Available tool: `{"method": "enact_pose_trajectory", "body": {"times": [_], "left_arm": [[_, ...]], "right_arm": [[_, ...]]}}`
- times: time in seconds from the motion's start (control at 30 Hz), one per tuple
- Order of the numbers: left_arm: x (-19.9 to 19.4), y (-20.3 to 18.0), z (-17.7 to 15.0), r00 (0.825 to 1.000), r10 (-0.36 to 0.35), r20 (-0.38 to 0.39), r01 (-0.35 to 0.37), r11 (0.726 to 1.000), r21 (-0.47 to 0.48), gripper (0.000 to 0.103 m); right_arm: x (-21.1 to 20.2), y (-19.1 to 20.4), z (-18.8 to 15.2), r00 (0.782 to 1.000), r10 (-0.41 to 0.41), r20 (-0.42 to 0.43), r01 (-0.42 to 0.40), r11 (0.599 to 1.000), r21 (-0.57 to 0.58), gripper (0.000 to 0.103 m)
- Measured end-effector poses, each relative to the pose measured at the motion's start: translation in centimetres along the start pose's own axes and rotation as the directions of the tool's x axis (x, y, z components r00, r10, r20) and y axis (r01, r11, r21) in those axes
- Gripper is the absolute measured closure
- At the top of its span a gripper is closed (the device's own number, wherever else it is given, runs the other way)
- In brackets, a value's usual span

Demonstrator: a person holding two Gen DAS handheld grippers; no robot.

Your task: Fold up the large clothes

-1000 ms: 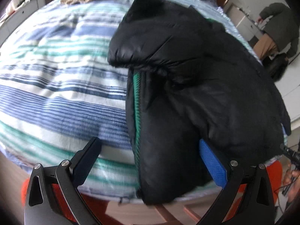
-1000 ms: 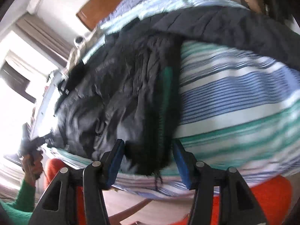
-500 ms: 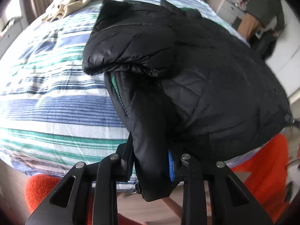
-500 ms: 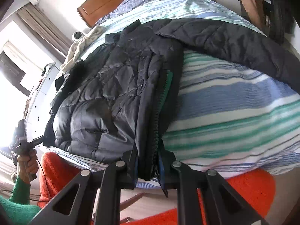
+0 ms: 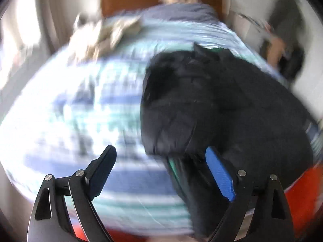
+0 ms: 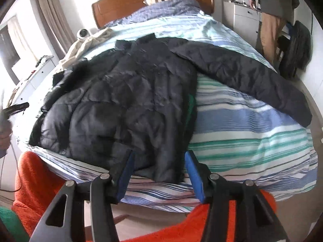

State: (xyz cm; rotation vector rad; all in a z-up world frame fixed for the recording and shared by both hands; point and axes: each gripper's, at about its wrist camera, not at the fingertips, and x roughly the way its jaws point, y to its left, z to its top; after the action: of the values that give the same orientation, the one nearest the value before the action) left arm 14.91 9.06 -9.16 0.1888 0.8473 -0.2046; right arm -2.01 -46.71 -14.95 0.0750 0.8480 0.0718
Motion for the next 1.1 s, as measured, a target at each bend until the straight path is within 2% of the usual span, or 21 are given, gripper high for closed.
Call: {"method": "enact_pose_trajectory", "body": {"times": [0.03,0.07,0.1,0.13,0.2,0.27,0.3,0.33,0.37,0.4,0.43,0.47,0.53,0.63,0.77,0.83,0.9,0.97,1.0,1.07,1.1], "left_arm": [[0.1,-2.2,-0.1,0.999,0.019,0.027,-0.024,0.983,0.183,0.012],[0.7,-4.1,-0.4,0.999,0.028,0.024,-0.035,0.946,0.322,0.011],[1.4,-4.9,-0.5,0.999,0.031,0.008,-0.031,0.914,0.404,0.01],[2.3,-5.9,-0.7,0.999,0.035,-0.016,-0.023,0.882,0.471,0.009],[5.4,-7.1,-0.4,0.994,0.047,-0.097,0.014,0.838,0.546,0.008],[7.7,-6.9,0.1,0.989,0.069,-0.13,0.015,0.835,0.551,0.005],[8.4,-6.4,0.3,0.987,0.048,-0.154,0.041,0.846,0.532,0.004],[8.7,-5.9,0.5,0.984,0.019,-0.18,0.076,0.861,0.504,0.011],[9.1,-5.5,1.0,0.973,-0.039,-0.228,0.141,0.88,0.453,0.033],[9.4,-4.8,1.6,0.955,-0.106,-0.276,0.211,0.898,0.387,0.041],[9.0,-4.2,2.0,0.951,-0.137,-0.278,0.233,0.907,0.351,0.061],[8.4,-3.6,2.6,0.962,-0.11,-0.251,0.195,0.918,0.347,0.082],[6.6,-1.0,4.2,0.959,-0.171,-0.225,0.224,0.945,0.238,0.083],[1.7,4.5,7.0,0.969,-0.231,-0.093,0.237,0.97,0.06,0.084],[-3.8,12.8,9.0,0.974,-0.214,0.073,0.224,0.96,-0.166,0.084],[-5.3,17.5,9.3,0.984,-0.137,0.115,0.164,0.947,-0.275,0.084],[-6.1,22.2,8.4,0.992,-0.049,0.114,0.09,0.919,-0.384,0.084],[-5.2,25.9,7.0,0.997,0.008,0.076,0.029,0.885,-0.465,0.084],[-4.0,28.1,5.8,0.999,0.029,0.041,-0.004,0.858,-0.514,0.084],[-1.6,29.9,2.7,0.998,0.049,-0.025,-0.055,0.813,-0.58,0.084],[-0.4,30.2,1.9,0.997,0.053,-0.053,-0.074,0.801,-0.594,0.084]], "right_arm": [[-0.4,0.0,-0.4,1.0,0.005,0.003,-0.005,1.0,0.002,0.05],[-0.5,0.0,-0.7,1.0,0.012,0.004,-0.012,1.0,0.01,0.05],[-0.1,0.2,-0.8,1.0,0.026,-0.003,-0.026,0.999,0.026,0.05],[0.1,0.4,-1.0,0.999,0.035,-0.009,-0.035,0.999,0.037,0.05],[0.9,0.5,-1.4,0.998,0.055,-0.029,-0.053,0.997,0.064,0.05],[1.4,1.0,-1.5,0.998,0.054,-0.038,-0.051,0.996,0.077,0.05],[1.3,1.3,-1.6,0.998,0.058,-0.031,-0.056,0.996,0.075,0.05],[1.1,1.6,-1.6,0.998,0.064,-0.024,-0.062,0.995,0.073,0.05],[0.9,1.8,-1.8,0.997,0.07,-0.018,-0.069,0.995,0.07,0.05],[0.6,2.1,-1.9,0.997,0.077,-0.01,-0.077,0.995,0.064,0.05],[0.4,2.2,-2.1,0.997,0.078,-0.007,-0.077,0.995,0.06,0.05],[0.4,2.1,-2.3,0.997,0.075,-0.007,-0.075,0.995,0.06,0.05],[0.5,1.7,-2.6,0.997,0.074,-0.014,-0.072,0.995,0.075,0.05],[0.6,1.1,-2.6,0.997,0.08,-0.017,-0.078,0.991,0.106,0.05],[0.1,1.2,-2.3,0.997,0.081,0.006,-0.082,0.99,0.112,0.05],[0.1,1.3,-2.1,0.996,0.086,0.008,-0.086,0.99,0.109,0.05],[0.2,1.6,-1.9,0.996,0.086,0.005,-0.086,0.991,0.1,0.05],[0.3,2.0,-1.9,0.996,0.084,-0.002,-0.084,0.992,0.094,0.05],[0.3,2.1,-1.9,0.996,0.085,-0.003,-0.084,0.992,0.092,0.05],[0.3,2.5,-1.9,0.996,0.088,-0.01,-0.087,0.992,0.091,0.05],[0.4,2.7,-2.0,0.996,0.088,-0.014,-0.086,0.992,0.091,0.05]]}}
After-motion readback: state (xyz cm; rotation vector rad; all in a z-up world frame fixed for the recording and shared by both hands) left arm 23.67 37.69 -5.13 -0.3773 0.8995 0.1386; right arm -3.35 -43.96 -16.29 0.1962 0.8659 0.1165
